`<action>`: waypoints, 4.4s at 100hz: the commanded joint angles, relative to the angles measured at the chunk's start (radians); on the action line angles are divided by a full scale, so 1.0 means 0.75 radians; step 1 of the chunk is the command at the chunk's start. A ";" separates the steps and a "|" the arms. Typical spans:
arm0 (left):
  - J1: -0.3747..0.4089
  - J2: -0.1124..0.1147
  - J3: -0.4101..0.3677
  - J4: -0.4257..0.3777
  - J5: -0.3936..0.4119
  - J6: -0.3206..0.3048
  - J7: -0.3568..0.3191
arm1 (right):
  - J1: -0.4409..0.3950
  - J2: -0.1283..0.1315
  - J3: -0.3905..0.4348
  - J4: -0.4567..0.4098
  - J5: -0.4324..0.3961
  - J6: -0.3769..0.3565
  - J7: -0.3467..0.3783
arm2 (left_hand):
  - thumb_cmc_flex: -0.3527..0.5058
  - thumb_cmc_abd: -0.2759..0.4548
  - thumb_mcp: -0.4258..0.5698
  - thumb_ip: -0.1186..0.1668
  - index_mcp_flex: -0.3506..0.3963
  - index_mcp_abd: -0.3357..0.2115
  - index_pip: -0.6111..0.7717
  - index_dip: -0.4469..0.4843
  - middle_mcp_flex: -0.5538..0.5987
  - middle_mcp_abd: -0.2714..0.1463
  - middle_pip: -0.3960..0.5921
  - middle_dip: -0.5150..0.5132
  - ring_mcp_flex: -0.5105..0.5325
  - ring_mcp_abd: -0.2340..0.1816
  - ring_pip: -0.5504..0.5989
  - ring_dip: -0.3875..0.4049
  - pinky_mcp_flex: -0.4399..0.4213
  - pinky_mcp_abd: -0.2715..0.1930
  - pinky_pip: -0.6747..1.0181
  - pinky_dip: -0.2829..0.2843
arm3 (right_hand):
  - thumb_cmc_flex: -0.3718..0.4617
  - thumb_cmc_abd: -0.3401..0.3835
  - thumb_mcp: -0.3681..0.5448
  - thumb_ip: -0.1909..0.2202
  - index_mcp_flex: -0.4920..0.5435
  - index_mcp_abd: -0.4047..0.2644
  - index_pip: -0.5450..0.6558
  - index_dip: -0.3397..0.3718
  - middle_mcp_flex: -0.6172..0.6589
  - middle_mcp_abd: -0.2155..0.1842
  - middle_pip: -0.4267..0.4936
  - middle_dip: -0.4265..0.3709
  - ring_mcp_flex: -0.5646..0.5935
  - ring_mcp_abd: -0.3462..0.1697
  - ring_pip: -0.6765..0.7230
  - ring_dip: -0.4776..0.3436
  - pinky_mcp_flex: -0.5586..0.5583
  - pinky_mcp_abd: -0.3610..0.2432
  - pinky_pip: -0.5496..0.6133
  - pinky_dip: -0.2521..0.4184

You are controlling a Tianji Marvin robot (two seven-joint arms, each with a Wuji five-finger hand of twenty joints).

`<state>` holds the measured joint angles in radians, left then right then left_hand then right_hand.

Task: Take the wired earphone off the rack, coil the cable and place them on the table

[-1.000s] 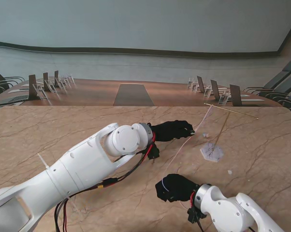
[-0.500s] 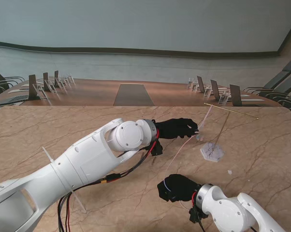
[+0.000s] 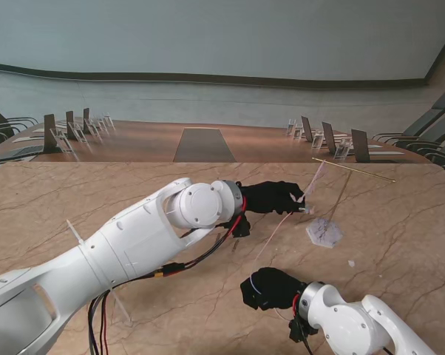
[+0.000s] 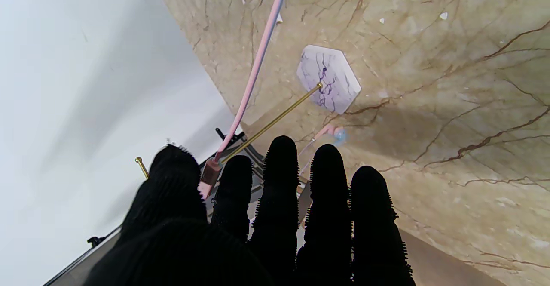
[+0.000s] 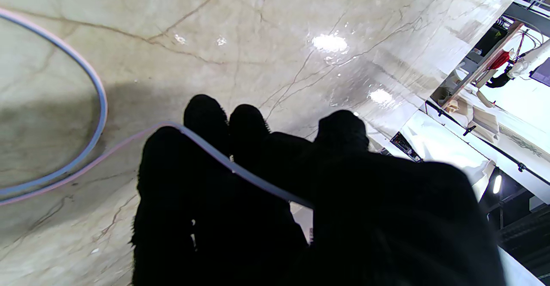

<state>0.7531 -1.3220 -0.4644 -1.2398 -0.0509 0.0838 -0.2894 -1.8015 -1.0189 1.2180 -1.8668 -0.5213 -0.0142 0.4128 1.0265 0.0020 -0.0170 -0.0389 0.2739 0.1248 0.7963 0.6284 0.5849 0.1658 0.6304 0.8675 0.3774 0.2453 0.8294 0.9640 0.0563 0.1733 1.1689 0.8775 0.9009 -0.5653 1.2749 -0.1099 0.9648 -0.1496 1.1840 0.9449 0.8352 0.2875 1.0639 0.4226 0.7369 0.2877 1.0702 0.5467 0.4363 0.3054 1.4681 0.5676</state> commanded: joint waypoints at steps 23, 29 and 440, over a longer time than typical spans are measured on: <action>-0.003 -0.001 0.002 -0.015 0.041 -0.022 0.021 | -0.011 0.001 -0.003 -0.009 -0.011 0.010 0.007 | 0.284 0.048 -0.011 -0.015 0.052 -0.102 0.194 0.024 0.151 -0.047 0.118 0.069 0.119 0.003 0.081 0.036 0.065 0.043 0.112 -0.015 | 0.053 -0.059 0.081 -0.065 -0.014 -0.040 0.049 -0.003 0.023 0.044 0.043 0.012 0.041 0.102 0.062 -0.010 -0.015 -0.034 0.069 0.038; -0.006 0.003 0.002 -0.018 0.049 -0.030 0.017 | -0.016 0.001 0.000 -0.011 -0.015 0.013 0.006 | 0.313 0.044 -0.009 -0.010 0.073 -0.115 0.199 0.023 0.178 -0.053 0.124 0.076 0.137 0.003 0.090 0.037 0.078 0.045 0.122 -0.015 | 0.052 -0.057 0.080 -0.065 -0.016 -0.040 0.048 -0.003 0.023 0.043 0.043 0.012 0.040 0.101 0.062 -0.010 -0.014 -0.035 0.069 0.039; 0.178 0.133 0.064 -0.280 0.252 0.031 -0.042 | 0.253 -0.074 0.356 0.240 0.329 -0.250 -0.205 | 0.353 -0.018 0.099 -0.010 0.162 -0.231 0.206 0.324 0.346 -0.090 0.141 0.130 0.268 -0.008 0.132 -0.017 0.124 0.059 0.123 -0.085 | -0.410 0.636 -1.087 0.371 -1.169 0.206 -0.989 -0.709 -0.887 -0.130 -0.720 -0.208 -0.761 -0.342 -0.956 -0.381 -0.575 -0.548 -0.971 -0.435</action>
<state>0.8878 -1.2214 -0.4150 -1.4378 0.1366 0.1097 -0.3165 -1.6141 -1.0699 1.4839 -1.6772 -0.2813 -0.1944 0.2600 1.2012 -0.0108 0.0371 -0.0426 0.3816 -0.0018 0.9322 0.8755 0.8323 0.1161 0.6939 0.9529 0.5622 0.2453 0.9034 0.9514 0.1503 0.2050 1.2368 0.8178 0.5504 -0.0790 0.4168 0.1260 0.1133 0.0374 0.4238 0.4316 0.1995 0.1962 0.5033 0.2485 0.1563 0.0491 0.3327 0.2738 0.0118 -0.0706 0.6933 0.2698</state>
